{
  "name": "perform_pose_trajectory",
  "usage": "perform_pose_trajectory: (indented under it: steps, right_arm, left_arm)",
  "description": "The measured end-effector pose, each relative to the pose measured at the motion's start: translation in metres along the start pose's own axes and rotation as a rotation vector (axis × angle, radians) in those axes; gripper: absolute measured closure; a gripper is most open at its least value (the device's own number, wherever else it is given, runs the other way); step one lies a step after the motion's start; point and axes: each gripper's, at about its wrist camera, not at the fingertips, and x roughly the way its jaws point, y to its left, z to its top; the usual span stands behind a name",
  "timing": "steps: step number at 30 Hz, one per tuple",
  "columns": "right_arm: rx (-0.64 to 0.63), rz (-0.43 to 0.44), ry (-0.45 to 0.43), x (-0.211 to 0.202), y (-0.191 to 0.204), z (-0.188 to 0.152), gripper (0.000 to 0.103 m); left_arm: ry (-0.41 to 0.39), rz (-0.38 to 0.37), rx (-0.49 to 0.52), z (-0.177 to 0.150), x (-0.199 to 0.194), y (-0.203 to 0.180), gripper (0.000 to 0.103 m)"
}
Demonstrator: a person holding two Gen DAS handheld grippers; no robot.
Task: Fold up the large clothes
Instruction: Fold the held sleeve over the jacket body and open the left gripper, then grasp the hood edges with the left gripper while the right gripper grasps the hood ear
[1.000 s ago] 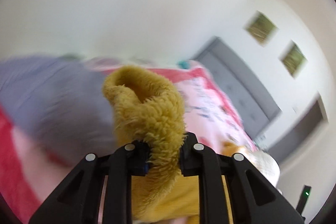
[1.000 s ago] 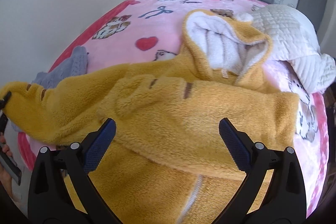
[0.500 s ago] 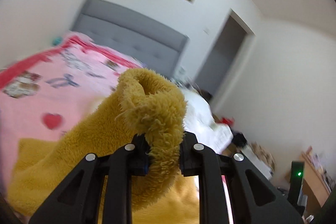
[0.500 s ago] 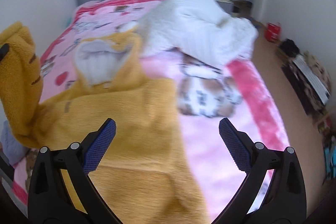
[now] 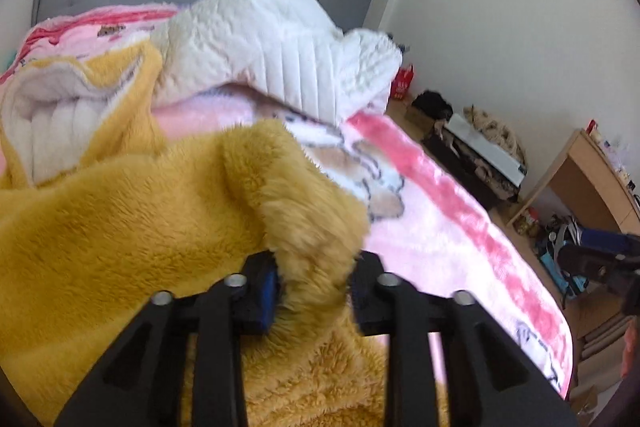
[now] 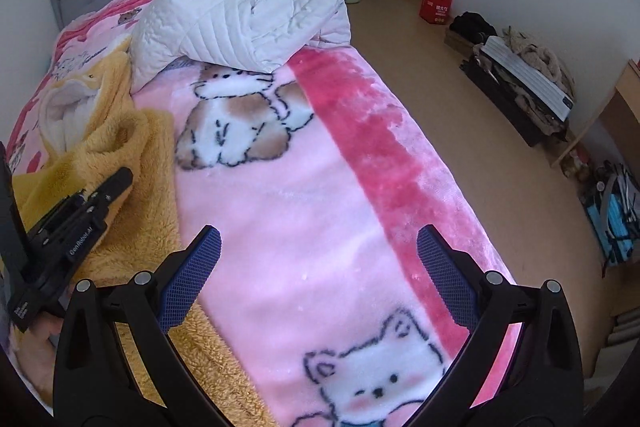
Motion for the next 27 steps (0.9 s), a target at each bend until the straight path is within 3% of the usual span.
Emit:
perform_pose_trajectory:
  steps: [3,4,9,12,13,15,17,19,20,22,25,27]
  right_arm:
    - [0.002,0.025,-0.011,-0.001,0.004,0.005,0.009]
    - [0.003,0.032,-0.021,-0.002,0.007,0.008,0.009]
    - [-0.003,0.077,-0.086,-0.014,0.022,0.03,0.009]
    - [-0.022,0.195,-0.123,-0.019,0.043,0.054,0.009]
    - [-0.053,0.249,-0.13,-0.019,0.055,0.063,0.01]
    - [-0.17,0.37,-0.123,-0.011,0.092,0.078,0.026]
    - [-0.252,0.421,-0.095,0.0,0.127,0.086,0.03]
    - [-0.332,0.455,-0.06,0.017,0.165,0.088,0.041]
    - [-0.361,0.452,-0.052,0.023,0.178,0.087,0.044]
    - [-0.404,0.428,-0.023,0.042,0.204,0.081,0.047]
    - [-0.378,0.433,0.045,0.064,0.217,0.07,0.055]
    - [-0.398,0.362,0.052,0.075,0.219,0.06,0.061]
  left_arm:
    - [0.043,-0.031,-0.017,-0.008,0.005,0.002,0.026]
    - [0.053,-0.046,-0.013,-0.008,0.004,0.0,0.023]
    - [0.011,-0.13,-0.051,0.014,-0.032,-0.002,0.014]
    - [-0.001,-0.146,-0.11,0.025,-0.077,0.026,0.011]
    - [0.002,-0.112,-0.131,0.027,-0.094,0.042,0.009]
    - [0.022,-0.037,-0.17,0.026,-0.119,0.078,0.008]
    - [0.068,0.08,-0.199,0.022,-0.138,0.123,0.008]
    - [0.089,0.188,-0.22,0.015,-0.154,0.163,0.008]
    - [0.083,0.212,-0.245,0.009,-0.161,0.181,0.008]
    - [0.076,0.236,-0.307,-0.001,-0.17,0.211,0.008]
    - [0.066,0.211,-0.452,-0.022,-0.167,0.252,0.008]
    - [0.071,0.192,-0.513,-0.032,-0.162,0.265,0.008]
